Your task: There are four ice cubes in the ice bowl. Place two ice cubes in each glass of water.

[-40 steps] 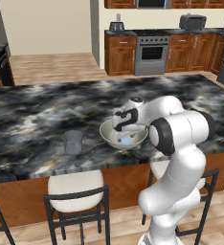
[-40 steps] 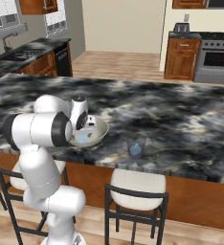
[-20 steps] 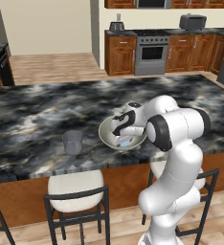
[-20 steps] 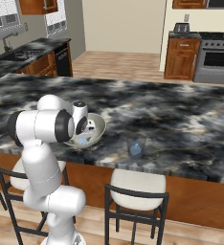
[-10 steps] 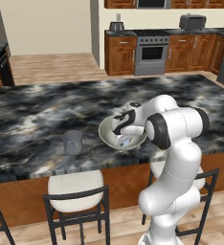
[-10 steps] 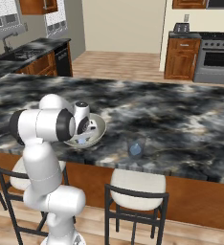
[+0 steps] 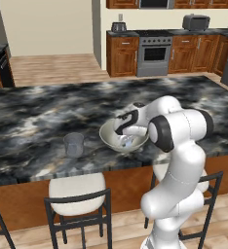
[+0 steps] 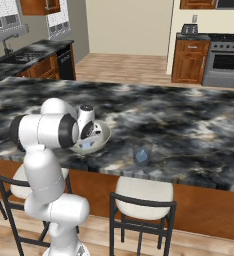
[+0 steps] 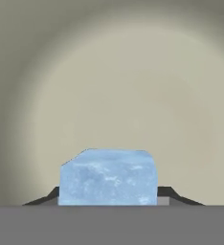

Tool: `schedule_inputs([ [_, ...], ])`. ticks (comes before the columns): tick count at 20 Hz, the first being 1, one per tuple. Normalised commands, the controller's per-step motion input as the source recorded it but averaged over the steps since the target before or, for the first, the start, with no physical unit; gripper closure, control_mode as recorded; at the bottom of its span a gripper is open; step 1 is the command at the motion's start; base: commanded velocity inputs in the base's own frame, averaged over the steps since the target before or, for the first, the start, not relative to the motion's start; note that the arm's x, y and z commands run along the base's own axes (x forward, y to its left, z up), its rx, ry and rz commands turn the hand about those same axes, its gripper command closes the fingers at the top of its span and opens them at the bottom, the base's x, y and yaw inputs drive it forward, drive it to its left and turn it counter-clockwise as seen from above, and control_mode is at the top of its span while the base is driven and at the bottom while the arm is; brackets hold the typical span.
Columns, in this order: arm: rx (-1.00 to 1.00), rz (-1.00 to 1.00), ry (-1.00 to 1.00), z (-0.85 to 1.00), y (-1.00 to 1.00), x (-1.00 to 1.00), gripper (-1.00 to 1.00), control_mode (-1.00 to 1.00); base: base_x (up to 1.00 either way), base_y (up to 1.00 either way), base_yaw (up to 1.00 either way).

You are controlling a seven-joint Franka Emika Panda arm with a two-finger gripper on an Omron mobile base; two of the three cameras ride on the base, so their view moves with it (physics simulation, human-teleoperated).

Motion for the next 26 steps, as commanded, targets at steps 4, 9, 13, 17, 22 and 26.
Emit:
schedule_inputs([
  [4, 0.07, 0.00, -0.12, 0.42, 0.00, 0.00, 1.00, -1.00, 0.00, 0.00, 0.00],
  [9, 0.05, 0.00, -0.14, 0.59, 0.00, 0.00, 1.00, -1.00, 0.00, 0.00, 0.00],
  [13, 0.00, -0.14, -0.09, 0.72, 0.00, -0.13, 1.00, -1.00, 0.00, 0.00, 0.00],
  [17, 0.00, -0.33, -0.03, 0.62, -0.09, -0.39, 1.00, -1.00, 0.00, 0.00, 0.00],
  [22, 0.01, -0.47, -0.01, 0.53, -0.33, -0.55, 1.00, -1.00, 0.00, 0.00, 0.00],
  [26, 0.05, -0.52, -0.01, 0.48, -0.52, -0.64, 1.00, -1.00, 0.00, 0.00, 0.00],
])
